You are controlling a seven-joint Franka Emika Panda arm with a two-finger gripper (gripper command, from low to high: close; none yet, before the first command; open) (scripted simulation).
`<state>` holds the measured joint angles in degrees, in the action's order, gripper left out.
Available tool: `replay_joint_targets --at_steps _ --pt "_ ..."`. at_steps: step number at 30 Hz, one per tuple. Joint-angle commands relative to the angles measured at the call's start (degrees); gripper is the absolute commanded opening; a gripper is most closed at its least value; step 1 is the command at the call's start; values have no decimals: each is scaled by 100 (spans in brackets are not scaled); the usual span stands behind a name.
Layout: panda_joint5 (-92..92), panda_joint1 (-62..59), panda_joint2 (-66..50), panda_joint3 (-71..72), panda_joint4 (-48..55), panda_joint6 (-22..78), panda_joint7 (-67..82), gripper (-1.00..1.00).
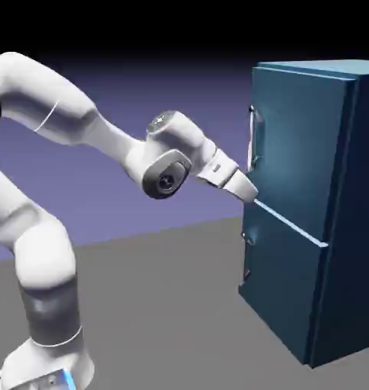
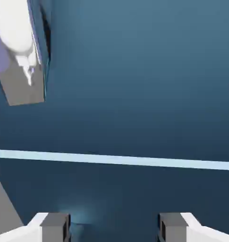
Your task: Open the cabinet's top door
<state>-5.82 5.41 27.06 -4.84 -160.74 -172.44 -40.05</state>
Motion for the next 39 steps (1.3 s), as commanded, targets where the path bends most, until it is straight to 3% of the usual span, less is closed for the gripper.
replay_joint_targets --at_steps 1,39 --pt "-216 175 -208 -180 10 58 89 0" --pt "-8420 6831 -8100 -7000 380 2261 3486 0"
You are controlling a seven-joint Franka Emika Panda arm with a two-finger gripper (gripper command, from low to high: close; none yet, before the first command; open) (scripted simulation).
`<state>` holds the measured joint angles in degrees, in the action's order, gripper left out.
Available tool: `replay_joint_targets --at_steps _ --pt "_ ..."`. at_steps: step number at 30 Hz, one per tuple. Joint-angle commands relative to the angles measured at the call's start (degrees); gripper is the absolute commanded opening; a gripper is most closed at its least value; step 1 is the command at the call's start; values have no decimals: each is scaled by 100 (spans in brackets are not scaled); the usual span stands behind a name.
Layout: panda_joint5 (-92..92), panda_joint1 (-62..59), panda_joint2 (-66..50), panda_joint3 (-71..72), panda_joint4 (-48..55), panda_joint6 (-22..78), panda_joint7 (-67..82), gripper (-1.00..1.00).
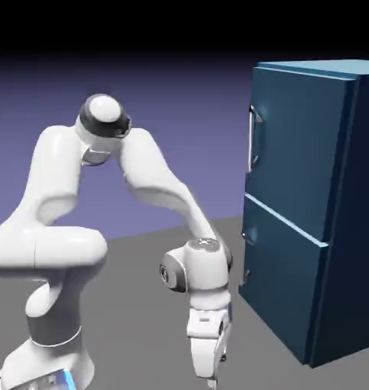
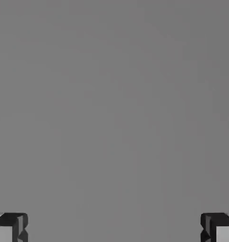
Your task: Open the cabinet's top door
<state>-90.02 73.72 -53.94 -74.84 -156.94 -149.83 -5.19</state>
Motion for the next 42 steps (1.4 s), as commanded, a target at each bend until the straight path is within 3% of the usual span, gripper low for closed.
replay_joint_targets --at_steps 1,22,29,30,42 --pt "-216 175 -208 -180 10 58 89 0" --pt "-4750 3853 -4569 -3948 214 1275 1966 0" --pt "-5308 3046 -4466 -3841 972 1393 2122 0" --pt "-5308 3045 -4466 -3841 972 1393 2122 -100" --pt "-5282 3589 -4191 -4973 -714 4134 3473 -100"
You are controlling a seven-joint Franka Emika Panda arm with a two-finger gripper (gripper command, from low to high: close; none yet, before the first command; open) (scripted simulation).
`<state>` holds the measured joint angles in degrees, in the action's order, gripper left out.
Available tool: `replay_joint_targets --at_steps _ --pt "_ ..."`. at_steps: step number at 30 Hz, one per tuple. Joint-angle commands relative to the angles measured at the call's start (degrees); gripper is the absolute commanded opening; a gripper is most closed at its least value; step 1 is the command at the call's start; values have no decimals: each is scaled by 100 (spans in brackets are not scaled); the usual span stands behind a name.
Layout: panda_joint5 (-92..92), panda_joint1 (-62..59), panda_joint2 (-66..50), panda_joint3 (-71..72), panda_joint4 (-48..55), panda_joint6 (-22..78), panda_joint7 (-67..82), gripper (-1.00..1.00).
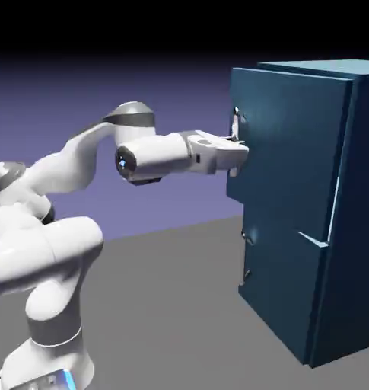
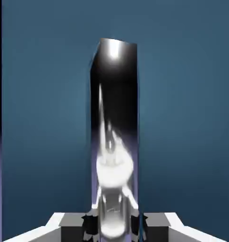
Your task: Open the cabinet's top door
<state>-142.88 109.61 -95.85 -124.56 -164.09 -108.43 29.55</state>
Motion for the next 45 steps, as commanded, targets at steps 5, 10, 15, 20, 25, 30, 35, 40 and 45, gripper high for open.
replay_joint_targets --at_steps 5,10,15,20,25,30,35,40,45 --pt "419 -184 297 -667 -416 1240 483 -100" --pt "990 -601 738 -1335 -615 2486 970 -100" --pt "1698 -1189 1369 -1920 -601 3732 1526 -100" --pt "2581 -1910 2243 -2344 -347 4978 2241 -100" --pt "3604 -2653 3281 -2494 162 6049 3114 -100" --pt "4644 -3261 4319 -2397 839 6746 4012 -100" --pt "5660 -3696 5358 -2164 1622 7096 4822 -100" --pt "6581 -3963 6396 -1873 2449 7195 5418 -100" --pt "7379 -4097 7434 -1564 3287 7158 5743 -100"
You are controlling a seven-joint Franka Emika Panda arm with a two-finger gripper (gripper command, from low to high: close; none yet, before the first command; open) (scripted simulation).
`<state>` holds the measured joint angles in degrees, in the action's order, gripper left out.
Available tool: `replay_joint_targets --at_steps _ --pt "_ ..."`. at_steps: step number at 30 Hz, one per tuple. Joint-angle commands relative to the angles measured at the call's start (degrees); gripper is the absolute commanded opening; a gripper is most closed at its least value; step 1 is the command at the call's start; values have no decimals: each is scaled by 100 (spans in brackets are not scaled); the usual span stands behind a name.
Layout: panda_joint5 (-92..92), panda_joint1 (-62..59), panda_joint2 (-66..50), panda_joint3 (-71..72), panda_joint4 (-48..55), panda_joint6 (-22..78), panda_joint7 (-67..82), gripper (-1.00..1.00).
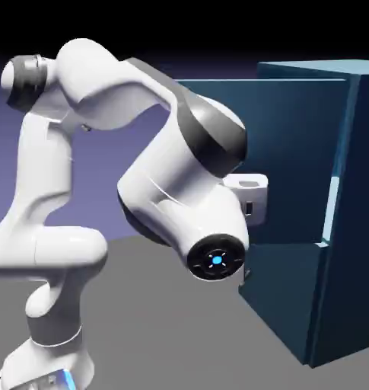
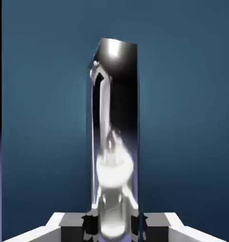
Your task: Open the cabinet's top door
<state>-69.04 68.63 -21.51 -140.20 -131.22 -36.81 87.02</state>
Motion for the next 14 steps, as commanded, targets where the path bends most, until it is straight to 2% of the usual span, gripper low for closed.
replay_joint_targets --at_steps 1,12,13,14 --pt "141 -12 208 62 167 -20 29 -100" --pt "1496 226 2486 602 1994 -170 -202 -100" --pt "1496 226 2486 602 1994 -170 -202 100" --pt "1496 226 2486 602 1994 -170 -202 100"
